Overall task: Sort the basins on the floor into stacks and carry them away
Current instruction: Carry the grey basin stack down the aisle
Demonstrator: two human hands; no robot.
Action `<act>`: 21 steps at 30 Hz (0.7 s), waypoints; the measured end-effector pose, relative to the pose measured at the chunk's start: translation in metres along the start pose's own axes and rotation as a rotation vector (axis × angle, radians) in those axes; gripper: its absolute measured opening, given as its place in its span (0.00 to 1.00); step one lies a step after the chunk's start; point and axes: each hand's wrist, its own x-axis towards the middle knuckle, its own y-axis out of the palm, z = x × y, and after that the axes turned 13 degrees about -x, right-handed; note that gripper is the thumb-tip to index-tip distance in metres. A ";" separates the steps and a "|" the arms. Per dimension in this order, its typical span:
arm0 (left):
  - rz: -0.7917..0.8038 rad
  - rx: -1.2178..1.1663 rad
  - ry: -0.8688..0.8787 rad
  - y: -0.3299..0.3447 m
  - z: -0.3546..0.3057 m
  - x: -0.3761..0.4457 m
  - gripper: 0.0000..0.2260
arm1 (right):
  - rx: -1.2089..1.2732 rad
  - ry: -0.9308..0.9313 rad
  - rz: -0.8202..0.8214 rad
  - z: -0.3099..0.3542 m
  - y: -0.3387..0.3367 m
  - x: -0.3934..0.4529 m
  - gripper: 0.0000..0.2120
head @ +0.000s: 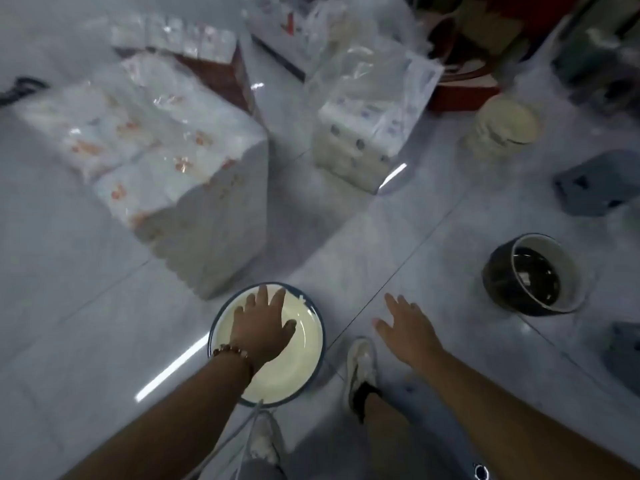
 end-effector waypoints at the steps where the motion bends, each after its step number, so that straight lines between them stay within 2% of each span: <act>1: 0.024 0.033 0.073 -0.018 -0.017 -0.012 0.31 | 0.022 0.028 -0.014 -0.007 -0.004 -0.032 0.32; 5: 0.179 0.138 0.279 -0.048 -0.090 -0.057 0.33 | 0.129 0.187 0.025 -0.046 0.007 -0.149 0.33; 9: 0.299 0.267 0.437 -0.032 -0.175 -0.098 0.36 | 0.329 0.366 -0.044 -0.108 0.026 -0.246 0.32; 12: 0.321 0.408 0.630 0.005 -0.244 -0.145 0.36 | 0.386 0.541 -0.151 -0.168 0.058 -0.326 0.31; 17: 0.372 0.614 0.876 0.101 -0.338 -0.254 0.34 | 0.533 0.835 -0.133 -0.252 0.157 -0.470 0.33; 21: 0.456 0.651 0.998 0.192 -0.390 -0.353 0.32 | 0.672 1.027 -0.163 -0.300 0.231 -0.589 0.30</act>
